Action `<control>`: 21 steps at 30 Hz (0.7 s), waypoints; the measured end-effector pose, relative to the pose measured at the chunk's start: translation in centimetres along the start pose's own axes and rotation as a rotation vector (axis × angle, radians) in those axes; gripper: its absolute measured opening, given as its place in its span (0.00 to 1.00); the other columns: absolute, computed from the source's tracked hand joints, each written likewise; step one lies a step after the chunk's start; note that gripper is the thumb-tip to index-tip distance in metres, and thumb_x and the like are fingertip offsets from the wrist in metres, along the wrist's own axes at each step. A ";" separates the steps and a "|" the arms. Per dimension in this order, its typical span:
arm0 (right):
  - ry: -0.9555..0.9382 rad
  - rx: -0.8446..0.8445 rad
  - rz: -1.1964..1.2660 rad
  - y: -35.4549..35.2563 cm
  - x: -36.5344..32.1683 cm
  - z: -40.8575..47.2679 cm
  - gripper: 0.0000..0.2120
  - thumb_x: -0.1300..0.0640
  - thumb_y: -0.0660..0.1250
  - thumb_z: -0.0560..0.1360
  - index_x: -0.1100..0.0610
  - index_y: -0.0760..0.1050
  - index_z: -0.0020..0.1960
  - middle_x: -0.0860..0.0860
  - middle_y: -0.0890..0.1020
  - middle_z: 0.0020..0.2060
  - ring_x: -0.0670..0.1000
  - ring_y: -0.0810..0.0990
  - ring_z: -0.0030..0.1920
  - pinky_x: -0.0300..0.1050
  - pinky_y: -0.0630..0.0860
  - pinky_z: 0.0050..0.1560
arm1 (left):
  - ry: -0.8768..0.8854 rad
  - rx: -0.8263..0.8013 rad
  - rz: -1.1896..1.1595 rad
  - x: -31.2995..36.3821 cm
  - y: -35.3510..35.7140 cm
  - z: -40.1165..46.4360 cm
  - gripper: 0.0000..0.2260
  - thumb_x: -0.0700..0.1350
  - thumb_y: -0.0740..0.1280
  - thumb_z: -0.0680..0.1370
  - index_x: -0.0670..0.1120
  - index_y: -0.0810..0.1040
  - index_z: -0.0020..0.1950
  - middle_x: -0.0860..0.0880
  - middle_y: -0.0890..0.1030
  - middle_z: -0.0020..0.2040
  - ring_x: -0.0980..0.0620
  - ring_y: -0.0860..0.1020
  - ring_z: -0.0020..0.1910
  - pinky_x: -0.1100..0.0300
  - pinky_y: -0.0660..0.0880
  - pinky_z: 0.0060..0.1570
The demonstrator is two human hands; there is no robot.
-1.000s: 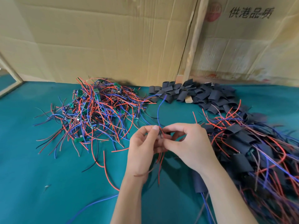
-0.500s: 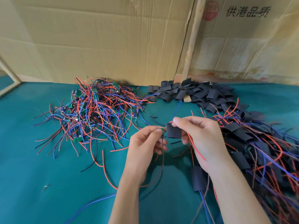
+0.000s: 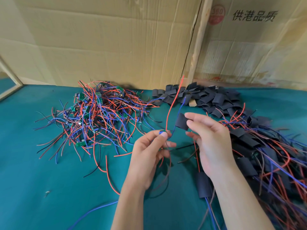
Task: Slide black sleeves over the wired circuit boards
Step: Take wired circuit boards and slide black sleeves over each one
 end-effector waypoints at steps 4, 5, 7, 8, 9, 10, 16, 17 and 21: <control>-0.045 0.041 0.032 -0.3 0.1 0.2 0.11 0.66 0.71 0.72 0.51 0.88 0.44 0.46 0.85 0.39 0.47 0.81 0.38 0.44 0.79 0.41 | 0.059 0.071 -0.108 0.6 -0.1 0.1 0.09 0.45 0.68 0.75 0.52 0.83 0.36 0.44 0.86 0.54 0.56 0.81 0.33 0.68 0.66 0.22; -0.090 0.062 -0.064 -0.5 0.0 0.2 0.11 0.64 0.72 0.71 0.50 0.87 0.44 0.46 0.86 0.38 0.47 0.82 0.36 0.45 0.79 0.41 | 0.075 0.093 -0.127 0.7 -0.2 0.2 0.09 0.45 0.68 0.75 0.53 0.83 0.35 0.44 0.86 0.54 0.57 0.80 0.31 0.68 0.64 0.20; -0.201 0.087 -0.342 -0.5 -0.1 0.0 0.13 0.64 0.72 0.70 0.46 0.86 0.44 0.45 0.85 0.35 0.47 0.83 0.33 0.46 0.79 0.41 | 0.094 0.123 -0.140 0.7 -0.3 0.2 0.09 0.45 0.69 0.73 0.53 0.83 0.34 0.46 0.86 0.54 0.59 0.78 0.29 0.69 0.61 0.18; -0.249 0.081 -0.450 -0.2 -0.1 -0.1 0.14 0.65 0.72 0.70 0.46 0.85 0.45 0.43 0.86 0.35 0.46 0.84 0.34 0.47 0.79 0.42 | 0.094 0.130 -0.137 0.6 -0.3 0.2 0.07 0.46 0.70 0.71 0.53 0.82 0.33 0.46 0.86 0.53 0.59 0.76 0.28 0.69 0.60 0.18; -0.273 0.059 -0.500 0.2 0.0 -0.2 0.14 0.66 0.72 0.71 0.47 0.85 0.47 0.43 0.86 0.37 0.45 0.84 0.36 0.46 0.80 0.44 | 0.093 0.132 -0.134 0.6 -0.3 0.3 0.05 0.47 0.71 0.69 0.53 0.82 0.33 0.46 0.86 0.52 0.59 0.74 0.27 0.68 0.59 0.18; -0.260 0.016 -0.491 0.7 0.2 -0.4 0.15 0.67 0.72 0.71 0.48 0.84 0.49 0.43 0.87 0.39 0.46 0.85 0.38 0.46 0.80 0.45 | 0.094 0.132 -0.138 0.5 -0.3 0.3 0.04 0.49 0.71 0.68 0.53 0.81 0.33 0.46 0.86 0.50 0.58 0.73 0.27 0.68 0.59 0.19; -0.044 -0.030 -0.133 1.0 1.3 -0.3 0.13 0.71 0.71 0.73 0.55 0.84 0.49 0.51 0.87 0.38 0.48 0.84 0.36 0.36 0.75 0.32 | 0.097 0.156 -0.085 0.2 -0.7 0.6 0.07 0.49 0.68 0.76 0.53 0.82 0.38 0.44 0.83 0.41 0.57 0.75 0.33 0.65 0.64 0.28; -0.018 0.007 -0.086 0.7 1.4 -0.2 0.12 0.71 0.71 0.73 0.55 0.84 0.49 0.50 0.87 0.37 0.48 0.83 0.35 0.36 0.76 0.32 | 0.094 0.168 -0.075 0.2 -0.8 0.6 0.07 0.50 0.68 0.76 0.53 0.82 0.38 0.46 0.83 0.42 0.57 0.78 0.34 0.64 0.65 0.31; -0.012 0.073 -0.055 0.2 1.3 0.0 0.11 0.70 0.73 0.73 0.55 0.84 0.47 0.47 0.86 0.35 0.48 0.81 0.34 0.37 0.76 0.33 | 0.075 0.188 -0.044 0.0 -1.0 0.7 0.07 0.49 0.68 0.75 0.49 0.82 0.40 0.49 0.83 0.41 0.55 0.78 0.35 0.62 0.70 0.34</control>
Point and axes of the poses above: each hand's wrist, its own z-axis towards the middle knuckle, its own y-axis out of the palm, x = y × z, the point moved 4 cm from there along z, towards the middle knuckle
